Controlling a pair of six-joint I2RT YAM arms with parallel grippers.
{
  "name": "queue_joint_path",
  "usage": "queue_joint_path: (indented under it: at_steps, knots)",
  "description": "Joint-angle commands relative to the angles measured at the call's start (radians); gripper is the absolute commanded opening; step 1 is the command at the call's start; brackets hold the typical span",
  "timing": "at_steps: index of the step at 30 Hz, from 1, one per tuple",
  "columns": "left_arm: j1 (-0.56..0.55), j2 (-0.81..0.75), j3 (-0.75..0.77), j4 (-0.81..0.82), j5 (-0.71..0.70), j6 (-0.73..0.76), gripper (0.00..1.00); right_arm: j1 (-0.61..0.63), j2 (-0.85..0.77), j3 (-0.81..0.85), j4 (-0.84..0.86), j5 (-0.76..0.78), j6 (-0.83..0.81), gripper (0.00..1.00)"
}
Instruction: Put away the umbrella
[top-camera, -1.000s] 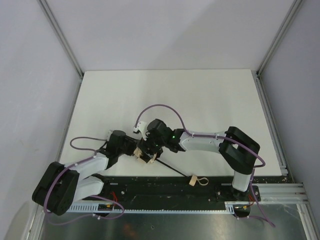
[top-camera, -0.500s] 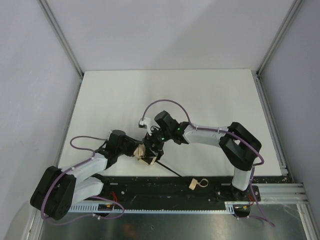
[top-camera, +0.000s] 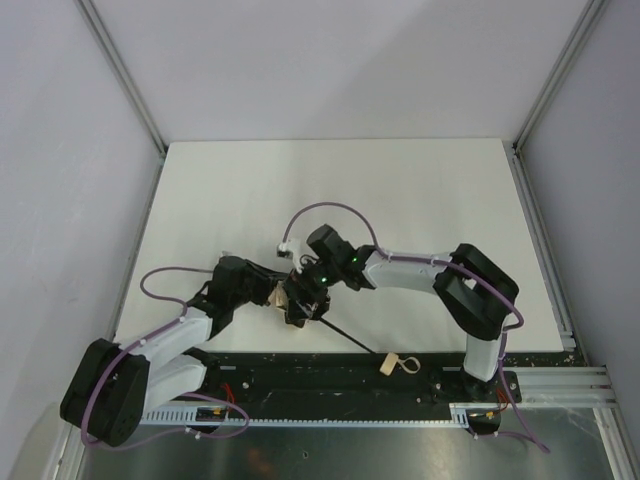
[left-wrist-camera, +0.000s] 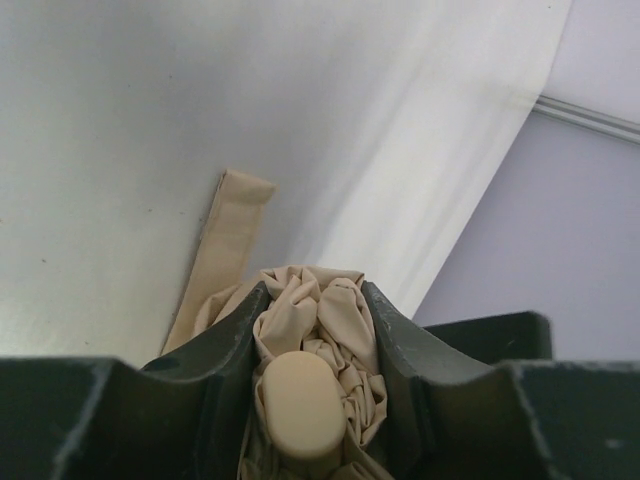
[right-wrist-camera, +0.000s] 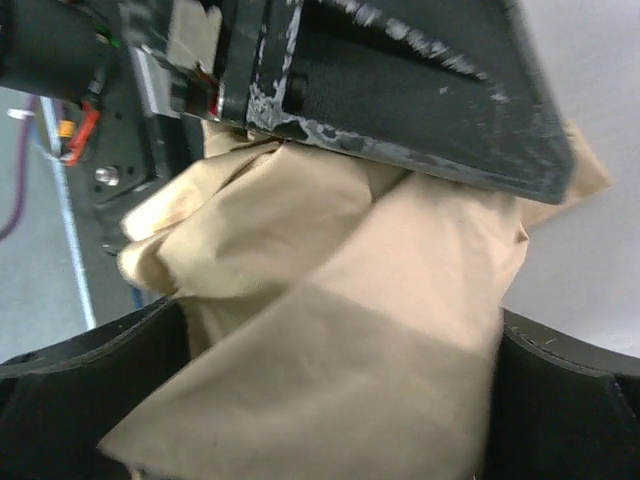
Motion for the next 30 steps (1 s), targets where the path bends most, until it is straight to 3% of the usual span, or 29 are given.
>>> queue_joint_path:
  at_steps: [1,3,6,11,13,15,19,22,25,30]
  knots:
    - [0.007,-0.004,0.053,0.114,0.105,-0.130,0.00,0.088,0.032,0.035,-0.050,0.283,-0.092,0.92]
    - [0.007,-0.010,0.052,0.112,0.118,-0.152,0.00,0.112,0.035,0.036,-0.026,0.383,-0.100,0.81]
    - [0.000,-0.026,0.047,0.099,0.112,-0.163,0.00,0.122,0.020,0.035,0.025,0.401,-0.087,0.67]
    - [-0.006,-0.028,0.039,0.077,0.115,-0.149,0.00,0.099,-0.007,0.036,0.106,0.294,-0.052,0.16]
    - [-0.006,-0.033,0.040,0.076,0.110,-0.112,0.01,0.073,-0.008,0.036,0.119,0.228,-0.028,0.04]
    - [-0.007,-0.044,0.043,0.075,0.096,-0.050,0.15,0.033,-0.005,0.036,0.128,0.131,0.005,0.01]
    - [-0.015,-0.088,0.037,0.070,0.058,0.071,0.64,-0.054,0.002,0.035,0.183,-0.095,0.135,0.00]
    - [-0.046,-0.122,0.027,0.070,0.022,0.096,0.84,-0.090,0.015,0.036,0.285,-0.235,0.278,0.00]
    - [-0.082,-0.140,0.036,0.070,-0.009,0.113,0.92,-0.105,0.039,0.036,0.406,-0.337,0.422,0.00]
    - [-0.112,-0.140,0.065,0.080,-0.051,0.128,0.93,-0.106,0.040,0.037,0.460,-0.405,0.504,0.00]
